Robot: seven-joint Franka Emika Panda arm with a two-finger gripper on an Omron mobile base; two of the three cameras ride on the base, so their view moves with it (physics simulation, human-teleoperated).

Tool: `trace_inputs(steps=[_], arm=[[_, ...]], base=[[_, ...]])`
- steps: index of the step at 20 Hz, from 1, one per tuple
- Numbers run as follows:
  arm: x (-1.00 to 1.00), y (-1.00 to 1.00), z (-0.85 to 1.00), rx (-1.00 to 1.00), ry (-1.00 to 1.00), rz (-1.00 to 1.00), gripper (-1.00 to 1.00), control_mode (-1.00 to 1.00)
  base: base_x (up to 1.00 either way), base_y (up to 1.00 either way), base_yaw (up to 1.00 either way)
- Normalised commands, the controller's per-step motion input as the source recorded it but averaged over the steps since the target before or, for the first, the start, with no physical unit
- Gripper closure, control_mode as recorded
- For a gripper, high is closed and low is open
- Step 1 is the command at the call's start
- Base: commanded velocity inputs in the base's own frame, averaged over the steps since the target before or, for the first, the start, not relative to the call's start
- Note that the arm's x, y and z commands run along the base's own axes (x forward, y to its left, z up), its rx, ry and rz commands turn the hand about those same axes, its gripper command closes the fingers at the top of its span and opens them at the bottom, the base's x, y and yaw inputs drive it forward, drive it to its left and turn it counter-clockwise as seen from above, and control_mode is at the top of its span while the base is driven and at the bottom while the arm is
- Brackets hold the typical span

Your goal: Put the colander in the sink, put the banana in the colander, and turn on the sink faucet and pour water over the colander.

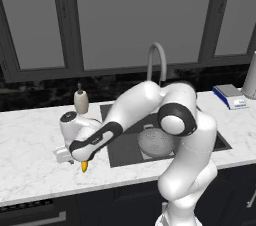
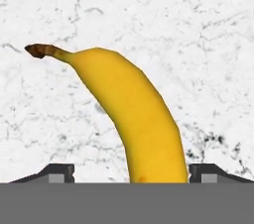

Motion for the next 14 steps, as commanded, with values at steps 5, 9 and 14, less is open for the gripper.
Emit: trace_inputs(steps=[5,9,14], arm=[[0.04,-0.16,-0.37,0.13,-0.01,0.00,1.00,-1.00],[0.06,0.00,-0.15,0.02,-0.02,0.00,1.00,-1.00],[0.00,-0.08,0.00,-0.01,-0.01,0.00,1.00,-1.00]], base=[[0.00,0.00,0.00],[0.00,0.00,0.00],[0.00,0.00,0.00]])
